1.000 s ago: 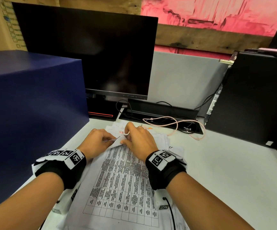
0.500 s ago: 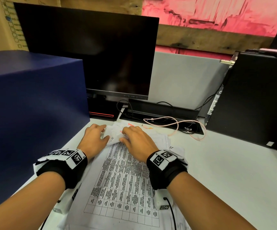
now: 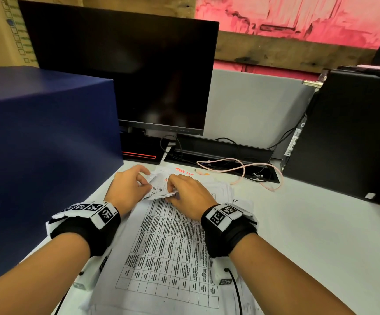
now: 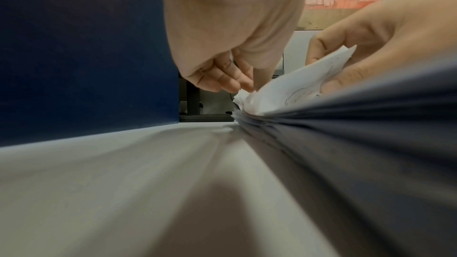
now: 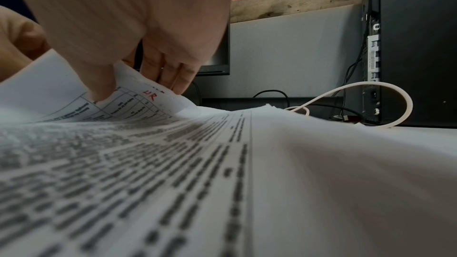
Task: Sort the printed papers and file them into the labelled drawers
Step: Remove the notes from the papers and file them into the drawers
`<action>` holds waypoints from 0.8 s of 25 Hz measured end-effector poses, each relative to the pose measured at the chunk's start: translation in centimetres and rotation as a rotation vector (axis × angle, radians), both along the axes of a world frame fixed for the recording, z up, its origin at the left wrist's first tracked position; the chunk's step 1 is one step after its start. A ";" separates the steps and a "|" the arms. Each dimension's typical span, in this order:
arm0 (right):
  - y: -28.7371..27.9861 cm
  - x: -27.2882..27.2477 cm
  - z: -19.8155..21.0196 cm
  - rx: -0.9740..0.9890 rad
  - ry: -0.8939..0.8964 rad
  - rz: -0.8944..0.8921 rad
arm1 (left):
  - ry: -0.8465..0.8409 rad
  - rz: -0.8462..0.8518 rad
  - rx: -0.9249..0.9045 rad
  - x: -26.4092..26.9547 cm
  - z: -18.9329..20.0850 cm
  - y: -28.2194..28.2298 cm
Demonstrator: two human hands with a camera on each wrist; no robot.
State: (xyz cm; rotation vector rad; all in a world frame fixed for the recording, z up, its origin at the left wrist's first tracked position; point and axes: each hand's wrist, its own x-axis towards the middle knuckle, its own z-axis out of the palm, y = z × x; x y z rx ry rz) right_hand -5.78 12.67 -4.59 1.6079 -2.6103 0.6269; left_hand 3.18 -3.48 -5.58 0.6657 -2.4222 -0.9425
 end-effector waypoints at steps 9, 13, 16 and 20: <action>-0.1 0.0 -0.1 0.022 -0.002 -0.008 | -0.092 0.036 -0.039 0.1 0.8 0.6; -0.1 0.0 0.0 0.019 -0.006 -0.009 | -0.105 0.027 0.014 -0.2 0.5 0.5; 0.0 0.1 0.1 -0.001 -0.008 -0.010 | -0.129 0.009 -0.030 -0.3 0.4 0.4; 0.1 0.0 0.0 -0.055 0.011 -0.026 | -0.171 -0.034 -0.096 -0.2 0.1 0.2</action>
